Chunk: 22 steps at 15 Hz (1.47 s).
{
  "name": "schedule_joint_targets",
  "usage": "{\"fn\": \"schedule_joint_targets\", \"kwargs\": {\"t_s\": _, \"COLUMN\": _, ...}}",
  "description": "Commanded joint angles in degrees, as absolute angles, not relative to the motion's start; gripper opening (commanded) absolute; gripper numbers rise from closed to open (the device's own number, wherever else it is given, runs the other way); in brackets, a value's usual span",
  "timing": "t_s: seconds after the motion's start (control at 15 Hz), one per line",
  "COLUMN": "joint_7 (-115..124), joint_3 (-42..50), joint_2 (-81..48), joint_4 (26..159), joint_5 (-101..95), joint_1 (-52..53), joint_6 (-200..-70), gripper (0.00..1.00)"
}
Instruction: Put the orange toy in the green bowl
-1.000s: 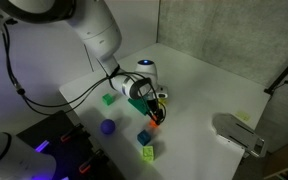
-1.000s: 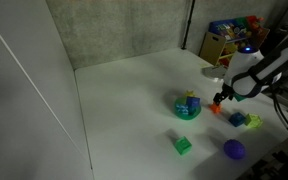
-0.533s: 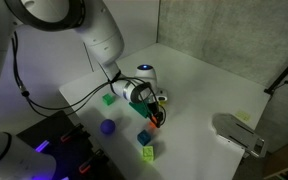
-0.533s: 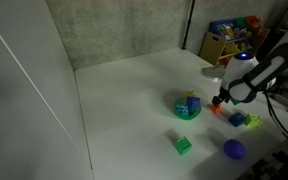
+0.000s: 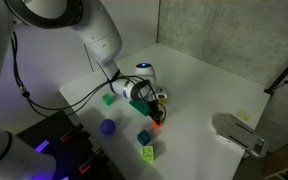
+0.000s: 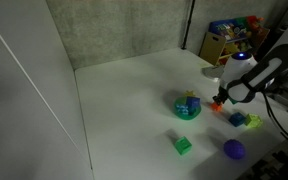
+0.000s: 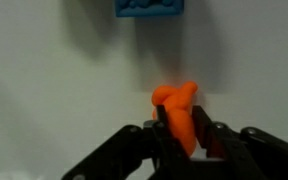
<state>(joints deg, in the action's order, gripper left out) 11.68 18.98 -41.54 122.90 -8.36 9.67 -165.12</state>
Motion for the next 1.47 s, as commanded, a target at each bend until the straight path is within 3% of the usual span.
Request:
{"fn": "schedule_joint_targets", "kwargs": {"t_s": 0.0, "joint_7": 13.24, "joint_3": 21.14, "joint_2": -36.47, "joint_4": 124.19, "joint_5": -9.23, "joint_1": 12.55, "joint_6": -161.92, "gripper": 0.06}}
{"fn": "schedule_joint_targets", "kwargs": {"t_s": 0.87, "joint_7": 19.24, "joint_3": 15.32, "joint_2": -17.69, "joint_4": 125.99, "joint_5": -15.49, "joint_1": 16.83, "joint_6": -153.58, "gripper": 0.05}}
{"fn": "schedule_joint_targets", "kwargs": {"t_s": 1.4, "joint_7": 18.85, "joint_3": 5.74, "joint_2": -17.9, "joint_4": 126.54, "joint_5": -14.27, "joint_1": 15.24, "joint_6": -153.87, "gripper": 0.05}}
